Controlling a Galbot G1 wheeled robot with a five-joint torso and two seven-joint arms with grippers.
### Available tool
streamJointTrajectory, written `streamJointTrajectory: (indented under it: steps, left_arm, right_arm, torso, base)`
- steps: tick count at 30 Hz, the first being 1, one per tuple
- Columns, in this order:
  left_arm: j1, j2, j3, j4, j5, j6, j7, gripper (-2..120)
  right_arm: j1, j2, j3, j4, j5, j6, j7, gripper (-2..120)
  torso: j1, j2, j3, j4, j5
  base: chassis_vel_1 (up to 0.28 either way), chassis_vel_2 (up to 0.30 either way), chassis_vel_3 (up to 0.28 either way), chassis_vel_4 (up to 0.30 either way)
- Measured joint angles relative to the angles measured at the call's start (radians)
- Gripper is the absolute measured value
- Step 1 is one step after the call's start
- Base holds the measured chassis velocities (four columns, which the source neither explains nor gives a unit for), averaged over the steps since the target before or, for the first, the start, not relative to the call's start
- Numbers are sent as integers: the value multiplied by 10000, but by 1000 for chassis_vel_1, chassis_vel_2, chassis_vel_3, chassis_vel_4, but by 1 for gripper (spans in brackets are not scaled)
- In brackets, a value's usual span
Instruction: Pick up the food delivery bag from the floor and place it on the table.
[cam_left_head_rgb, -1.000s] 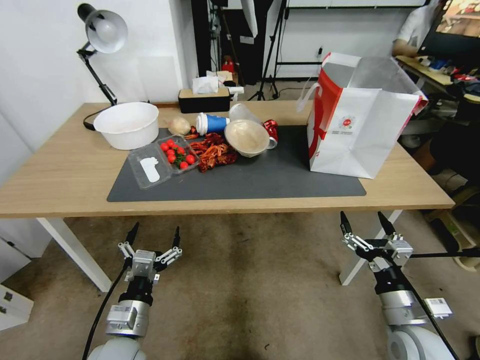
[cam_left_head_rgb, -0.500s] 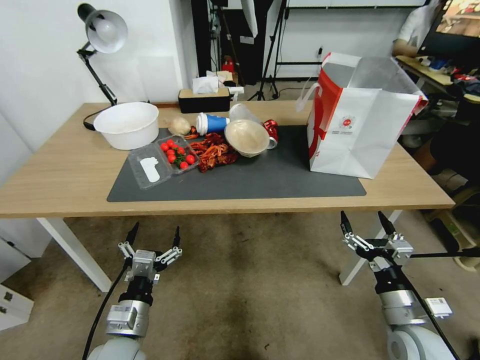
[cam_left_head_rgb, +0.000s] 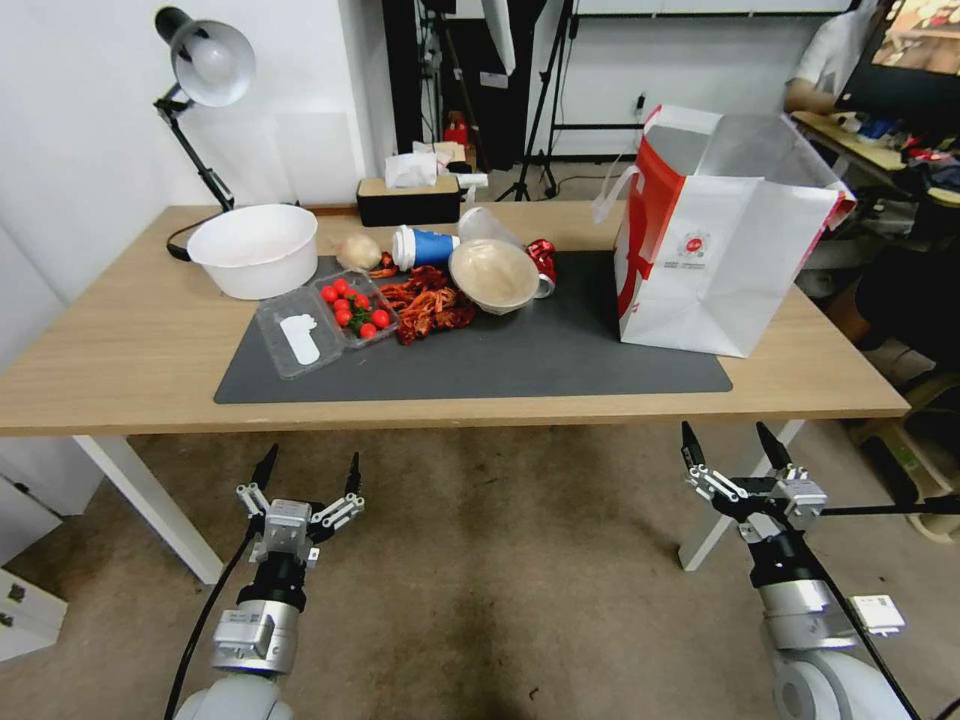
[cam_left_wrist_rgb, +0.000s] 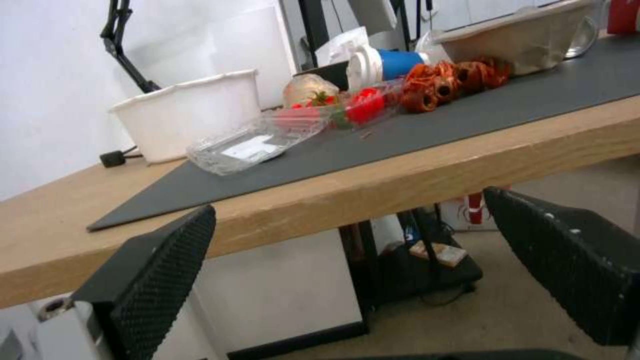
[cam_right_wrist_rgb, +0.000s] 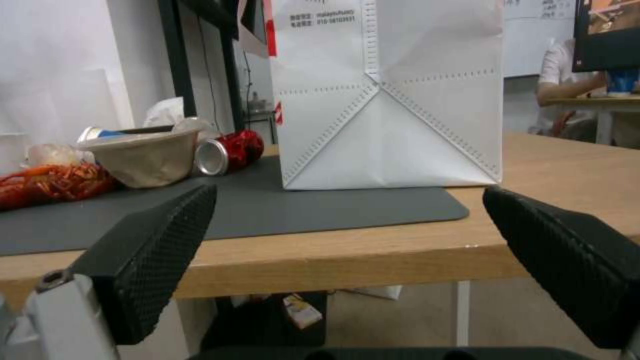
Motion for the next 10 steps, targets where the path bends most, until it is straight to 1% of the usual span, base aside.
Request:
streamJointTrajectory:
  steps: [10]
  left_arm:
    - [0,0,0,-3,0,0,0,100]
  right_arm:
    - [1,-1,0,6,0,-5,0,100]
  torso:
    - [0,1,0,0,0]
  base:
    - [0,0,0,0]
